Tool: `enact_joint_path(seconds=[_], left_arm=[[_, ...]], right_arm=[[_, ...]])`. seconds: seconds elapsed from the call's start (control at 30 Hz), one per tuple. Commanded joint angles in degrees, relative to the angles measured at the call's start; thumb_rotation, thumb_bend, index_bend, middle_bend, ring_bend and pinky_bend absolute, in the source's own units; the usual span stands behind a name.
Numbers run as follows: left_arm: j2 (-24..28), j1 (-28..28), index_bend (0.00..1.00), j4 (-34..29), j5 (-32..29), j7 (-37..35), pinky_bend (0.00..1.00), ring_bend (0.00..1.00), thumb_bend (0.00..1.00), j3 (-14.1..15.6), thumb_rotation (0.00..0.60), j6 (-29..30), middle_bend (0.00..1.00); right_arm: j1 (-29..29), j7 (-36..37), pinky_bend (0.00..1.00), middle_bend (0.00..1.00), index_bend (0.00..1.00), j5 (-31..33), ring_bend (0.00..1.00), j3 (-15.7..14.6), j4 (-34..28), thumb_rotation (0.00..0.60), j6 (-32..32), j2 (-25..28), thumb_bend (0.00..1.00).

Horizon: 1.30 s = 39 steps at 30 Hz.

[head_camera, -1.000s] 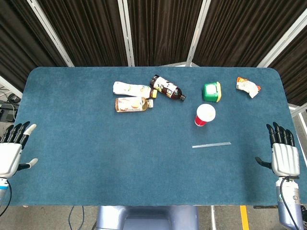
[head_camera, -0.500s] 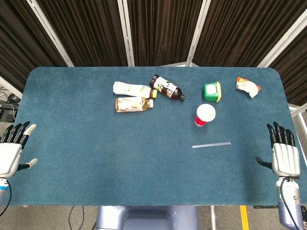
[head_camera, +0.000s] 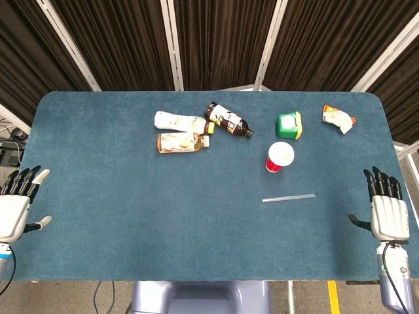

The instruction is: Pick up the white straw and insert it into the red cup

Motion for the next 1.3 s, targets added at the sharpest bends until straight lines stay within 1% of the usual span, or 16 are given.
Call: enact_joint_path(seconds=[0.03,0.37,0.4,0.43,0.47,0.5,0.53,0.57,0.6,0.7,0.77,0.83,0.93,1.03,1.17,1.3], left_arm=[[0.0,0.1,0.00,0.0,0.0,0.0,0.00,0.00,0.05,0.0,0.600,0.1,0.00],[-0.1,0.1,0.00,0.0,-0.1,0.2,0.00,0.00,0.05,0.0,0.600,0.2,0.00],[-0.1,0.1,0.00,0.0,-0.1,0.2,0.00,0.00,0.05,0.0,0.600,0.2,0.00],[-0.1,0.1,0.00,0.0,-0.1,0.2,0.00,0.00,0.05,0.0,0.600,0.2,0.00],[-0.1,0.1,0.00,0.0,-0.2,0.2,0.00,0.00,0.05,0.0,0.600,0.2,0.00],[-0.1,0.1,0.00,0.0,-0.2,0.2,0.00,0.00,0.05,0.0,0.600,0.1,0.00],[-0.1,0.1,0.00,0.0,-0.2,0.2,0.00,0.00,0.05,0.0,0.600,0.1,0.00],[-0.1,0.1,0.00,0.0,-0.2,0.1,0.00,0.00,0.05,0.0,0.600,0.1,0.00],[-0.1,0.1,0.00,-0.1,-0.2,0.1,0.00,0.00,0.05,0.0,0.600,0.0,0.00],[0.0,0.0,0.00,-0.1,-0.2,-0.1,0.00,0.00,0.05,0.0,0.600,0.0,0.00],[0.1,0.0,0.00,-0.1,-0.2,-0.2,0.00,0.00,0.05,0.0,0.600,-0.1,0.00],[0.1,0.0,0.00,-0.1,-0.2,-0.3,0.00,0.00,0.05,0.0,0.600,-0.1,0.00],[0.1,0.0,0.00,-0.1,-0.2,-0.3,0.00,0.00,0.05,0.0,0.600,-0.1,0.00],[0.1,0.0,0.00,-0.1,-0.2,-0.4,0.00,0.00,0.05,0.0,0.600,-0.2,0.00],[0.1,0.0,0.00,-0.1,-0.2,-0.3,0.00,0.00,0.05,0.0,0.600,-0.2,0.00],[0.1,0.0,0.00,-0.1,-0.2,-0.4,0.00,0.00,0.05,0.0,0.600,-0.2,0.00]], right_arm=[[0.0,0.0,0.00,0.00,0.00,0.0,0.00,0.0,0.0,0.600,0.1,0.0,0.05],[0.3,1.5,0.00,0.00,0.00,-1.1,0.00,0.6,-0.1,0.600,0.8,-0.3,0.05],[0.4,1.9,0.00,0.02,0.00,-1.2,0.00,0.9,-0.2,0.600,1.0,-0.3,0.05],[0.5,2.3,0.02,0.08,0.01,-1.4,0.01,1.4,-0.3,0.600,1.4,-0.3,0.05],[0.6,2.7,0.11,0.19,0.03,-1.6,0.05,1.8,-0.4,0.600,2.0,-0.4,0.05],[0.8,2.7,0.21,0.31,0.07,-1.9,0.12,2.4,-0.3,0.600,2.6,-0.5,0.05],[1.0,2.6,0.29,0.38,0.10,-1.9,0.18,2.8,-0.4,0.600,2.8,-0.5,0.06],[1.2,2.5,0.38,0.48,0.15,-1.7,0.27,3.2,-0.7,0.600,2.7,-0.6,0.05],[1.6,2.1,0.44,0.57,0.19,-1.4,0.36,3.5,-1.0,0.600,2.5,-0.6,0.06],[3.1,-0.3,0.57,0.78,0.29,-0.7,0.57,4.2,-1.8,0.600,1.1,-0.7,0.06],[4.5,-2.9,0.61,0.87,0.33,-0.3,0.66,4.5,-1.9,0.600,-0.2,-1.2,0.06],[5.8,-5.0,0.63,0.92,0.37,0.3,0.72,4.6,-2.0,0.600,-1.6,-1.8,0.06],[8.1,-8.3,0.66,0.96,0.43,2.2,0.77,5.2,-2.1,0.600,-4.1,-3.4,0.08],[10.2,-10.7,0.67,0.97,0.46,4.5,0.78,5.8,-1.6,0.600,-6.6,-5.5,0.13],[13.1,-14.2,0.67,0.97,0.46,8.5,0.78,5.9,0.1,0.600,-10.3,-8.5,0.17],[15.4,-17.6,0.67,0.98,0.46,12.4,0.79,5.7,1.8,0.600,-13.2,-11.4,0.18]])
